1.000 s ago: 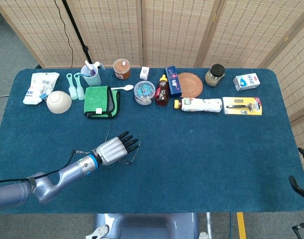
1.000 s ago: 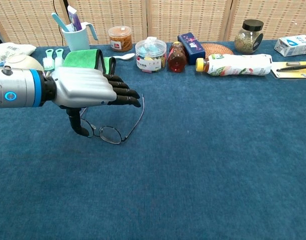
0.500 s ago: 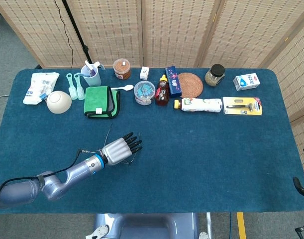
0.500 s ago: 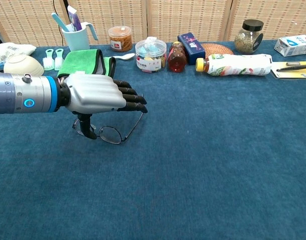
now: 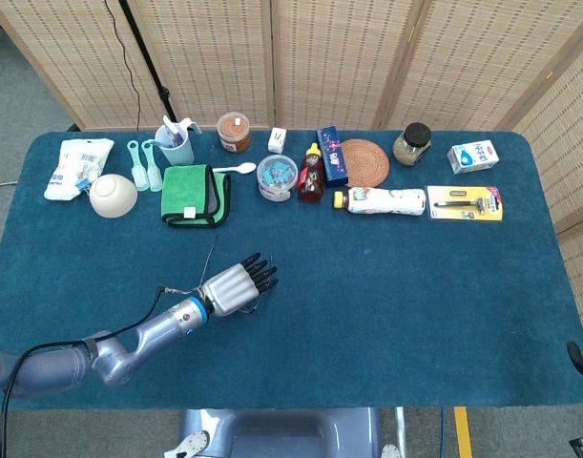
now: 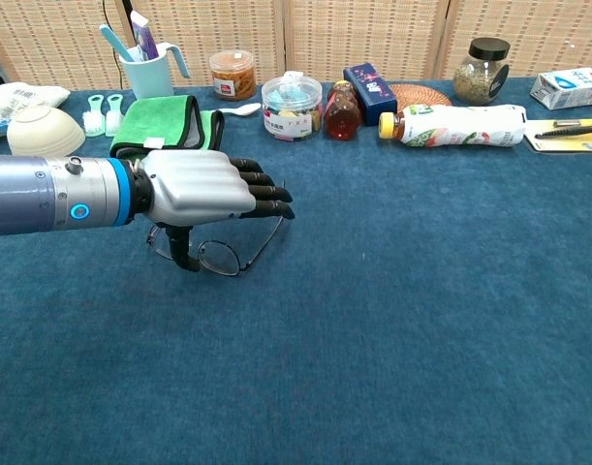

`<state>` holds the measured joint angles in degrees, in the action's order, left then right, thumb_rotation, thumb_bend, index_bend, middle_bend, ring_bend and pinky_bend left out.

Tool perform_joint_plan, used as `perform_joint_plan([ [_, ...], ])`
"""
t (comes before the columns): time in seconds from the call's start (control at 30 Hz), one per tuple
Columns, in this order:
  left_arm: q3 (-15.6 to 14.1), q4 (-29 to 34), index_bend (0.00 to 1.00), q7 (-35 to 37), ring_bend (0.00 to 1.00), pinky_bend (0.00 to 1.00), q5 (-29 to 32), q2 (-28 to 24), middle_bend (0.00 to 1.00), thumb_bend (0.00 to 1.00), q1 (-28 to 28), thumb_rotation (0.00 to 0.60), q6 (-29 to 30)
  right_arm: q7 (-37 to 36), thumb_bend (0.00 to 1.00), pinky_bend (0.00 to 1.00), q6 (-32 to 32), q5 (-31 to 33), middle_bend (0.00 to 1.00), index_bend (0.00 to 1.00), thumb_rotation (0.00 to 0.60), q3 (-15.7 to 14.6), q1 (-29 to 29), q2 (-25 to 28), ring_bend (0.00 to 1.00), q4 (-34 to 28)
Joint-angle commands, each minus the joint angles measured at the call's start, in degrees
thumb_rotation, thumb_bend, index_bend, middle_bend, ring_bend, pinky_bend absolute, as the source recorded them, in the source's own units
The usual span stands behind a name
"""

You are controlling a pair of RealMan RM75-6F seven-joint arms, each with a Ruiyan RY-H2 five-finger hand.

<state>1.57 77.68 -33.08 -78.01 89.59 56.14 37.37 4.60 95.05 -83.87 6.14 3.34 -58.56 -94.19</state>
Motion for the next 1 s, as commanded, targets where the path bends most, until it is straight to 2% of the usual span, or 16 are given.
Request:
perform_joint_plan([
  [0.03, -0.1, -0.5, 0.01, -0.6, 0.0, 0.0, 0.5, 0.6, 0.0, 0.15, -0.3, 0.572, 0.8, 0.0, 0.3, 0.17, 0.1, -0.1, 0.03, 0.14, 0.6, 0.0, 0.0, 0.0, 0.11, 0.0],
  [0.27, -0.4, -0.9, 0.08, -1.7, 0.0, 0.0, 1.0, 1.5, 0.0, 0.15, -0.6, 0.574, 2.1, -0.1, 0.3, 0.17, 0.1, 0.0, 0.03, 0.14, 0.6, 0.1, 0.1, 0.1, 0.11, 0.0],
  [0.43, -0.5, -0.9, 0.2, -2.1, 0.0, 0.0, 1.3, 1.8, 0.0, 0.15, -0.3, 0.576, 2.1, -0.3, 0.3, 0.17, 0.1, 0.1, 0.03, 0.14, 0.6, 0.2, 0.2, 0.1, 0.11, 0.1],
  [0.5, -0.5, -0.9, 0.22, -2.4, 0.0, 0.0, 1.5, 1.8, 0.0, 0.15, -0.2, 0.575, 2.3, -0.4, 0.3, 0.17, 0.2, 0.2, 0.03, 0.14, 0.6, 0.3, 0.2, 0.0, 0.11, 0.2],
  [1.0, -1.2, -1.8, 0.22, -3.5, 0.0, 0.0, 1.8, 2.9, 0.0, 0.15, -0.7, 0.576, 4.3, -0.7, 0.3, 0.17, 0.2, 0.3, 0.03, 0.14, 0.6, 0.4, 0.4, 0.0, 0.11, 0.4],
])
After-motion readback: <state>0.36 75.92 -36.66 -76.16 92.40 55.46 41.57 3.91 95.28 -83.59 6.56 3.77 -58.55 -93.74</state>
